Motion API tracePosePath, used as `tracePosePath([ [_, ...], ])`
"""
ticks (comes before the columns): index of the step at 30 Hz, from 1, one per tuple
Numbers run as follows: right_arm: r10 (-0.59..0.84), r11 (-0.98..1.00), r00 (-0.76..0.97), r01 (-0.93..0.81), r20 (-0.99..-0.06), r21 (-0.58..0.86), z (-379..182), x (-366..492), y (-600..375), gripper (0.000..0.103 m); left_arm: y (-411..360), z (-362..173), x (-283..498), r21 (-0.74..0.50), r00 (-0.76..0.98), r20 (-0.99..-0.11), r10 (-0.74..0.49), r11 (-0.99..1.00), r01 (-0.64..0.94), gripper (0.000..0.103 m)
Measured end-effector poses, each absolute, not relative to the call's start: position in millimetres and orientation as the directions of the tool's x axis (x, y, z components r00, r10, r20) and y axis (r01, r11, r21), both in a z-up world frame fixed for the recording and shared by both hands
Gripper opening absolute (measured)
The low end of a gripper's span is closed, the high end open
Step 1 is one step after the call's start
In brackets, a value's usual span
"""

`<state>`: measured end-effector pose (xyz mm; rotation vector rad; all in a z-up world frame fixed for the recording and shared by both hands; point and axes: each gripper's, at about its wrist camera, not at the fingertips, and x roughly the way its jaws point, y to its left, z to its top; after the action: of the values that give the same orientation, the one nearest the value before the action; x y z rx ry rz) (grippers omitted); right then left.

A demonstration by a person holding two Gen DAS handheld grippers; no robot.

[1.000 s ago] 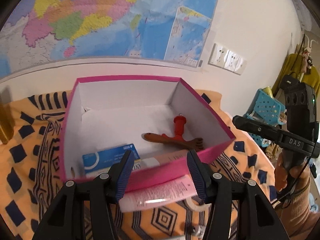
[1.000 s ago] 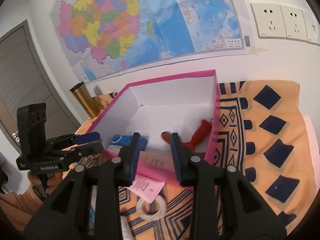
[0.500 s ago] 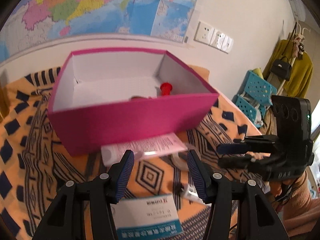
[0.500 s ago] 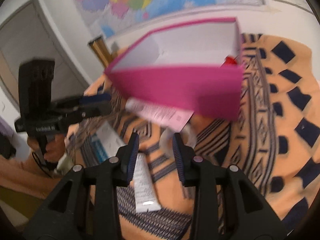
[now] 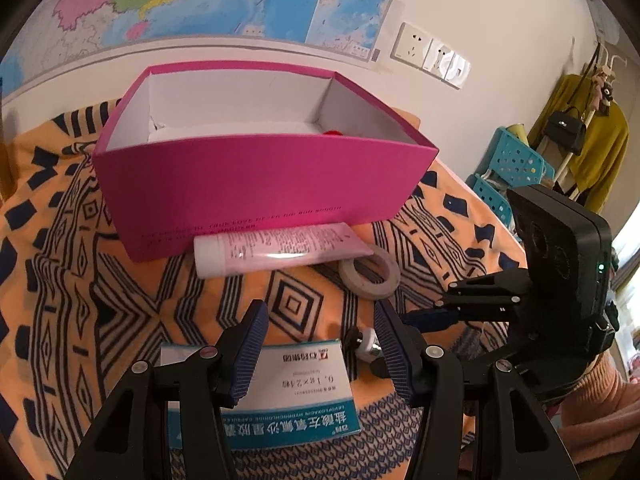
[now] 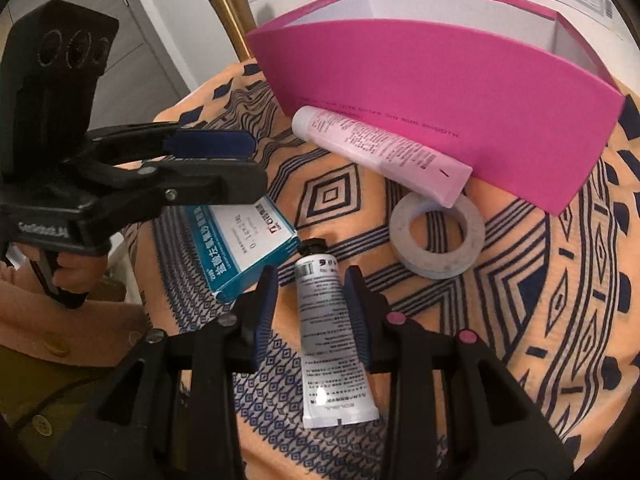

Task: Organize rigid objects
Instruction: 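Reach the right gripper to the white black-capped tube and grasp it, then lift the white tube with the right gripper and carry it over the box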

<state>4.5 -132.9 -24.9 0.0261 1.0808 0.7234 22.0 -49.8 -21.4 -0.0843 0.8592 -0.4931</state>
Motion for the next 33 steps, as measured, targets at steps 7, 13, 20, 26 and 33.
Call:
tracePosePath([
  [7,0.519,0.784,0.269,-0.527,-0.811,0.327,-34,7,-128,0.036,-46,-25,20,-0.28,0.538,-0.71,-0.454,0.883,0.376,0.056],
  [13,0.509,0.798,0.29,-0.513,-0.81,0.317,-33,5,-129,0.028,-50,-29,17,-0.298,0.517,-0.711,-0.476,0.871,0.392,0.056],
  [20,0.535,0.813,0.352,-0.463,-0.768,0.353,-14,-1,-156,0.027,-68,-31,16,-0.326,0.474,-0.704,-0.529,0.834,0.445,0.056],
  [26,0.543,0.825,0.413,-0.425,-0.731,0.373,3,-1,-174,0.027,-89,-32,17,-0.338,0.42,-0.704,-0.573,0.79,0.511,0.056],
  [33,0.55,0.827,0.46,-0.415,-0.697,0.379,21,2,-182,0.027,-108,-23,20,-0.304,0.414,-0.7,-0.582,0.767,0.565,0.056],
])
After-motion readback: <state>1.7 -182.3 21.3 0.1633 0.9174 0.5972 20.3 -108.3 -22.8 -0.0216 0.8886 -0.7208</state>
